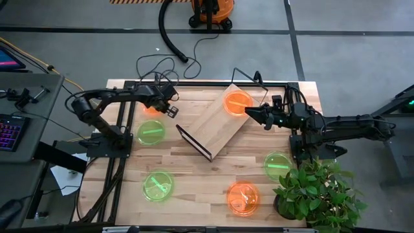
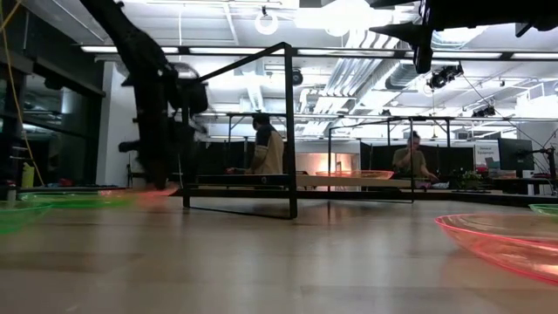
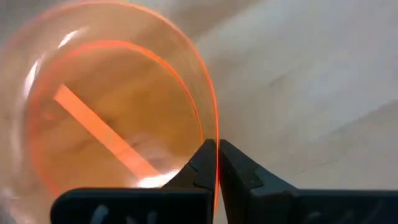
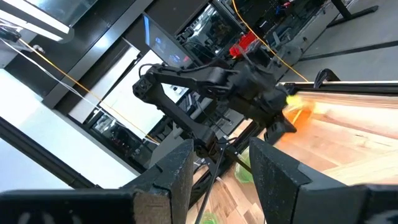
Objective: Place and stack plates onto a shelf
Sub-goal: Stack the top orange plate on top of the orange plate on the shelf
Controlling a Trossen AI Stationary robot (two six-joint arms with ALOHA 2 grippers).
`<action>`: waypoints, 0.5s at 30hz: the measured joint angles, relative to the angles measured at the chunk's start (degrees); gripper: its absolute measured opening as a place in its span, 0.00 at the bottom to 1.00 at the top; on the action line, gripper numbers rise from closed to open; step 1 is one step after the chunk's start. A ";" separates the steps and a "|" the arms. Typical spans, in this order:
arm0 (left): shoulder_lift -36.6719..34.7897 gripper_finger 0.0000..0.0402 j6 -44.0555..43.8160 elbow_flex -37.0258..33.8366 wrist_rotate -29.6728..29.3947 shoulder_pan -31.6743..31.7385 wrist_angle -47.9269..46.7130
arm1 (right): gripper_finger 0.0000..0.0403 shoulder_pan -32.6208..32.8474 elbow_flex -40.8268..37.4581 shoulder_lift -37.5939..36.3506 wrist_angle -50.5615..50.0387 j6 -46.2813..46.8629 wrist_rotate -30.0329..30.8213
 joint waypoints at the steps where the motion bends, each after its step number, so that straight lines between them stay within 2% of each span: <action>1: -1.30 0.00 0.37 0.61 0.17 0.01 0.02 | 0.35 0.00 0.00 0.00 0.00 0.00 -0.02; 9: -11.55 0.00 3.59 5.66 0.52 -0.25 -0.97 | 0.35 0.00 0.00 0.00 0.02 0.00 -0.48; 15: -14.95 0.00 4.52 10.55 0.73 -2.38 -1.08 | 0.35 0.00 0.00 0.00 0.04 0.00 -0.46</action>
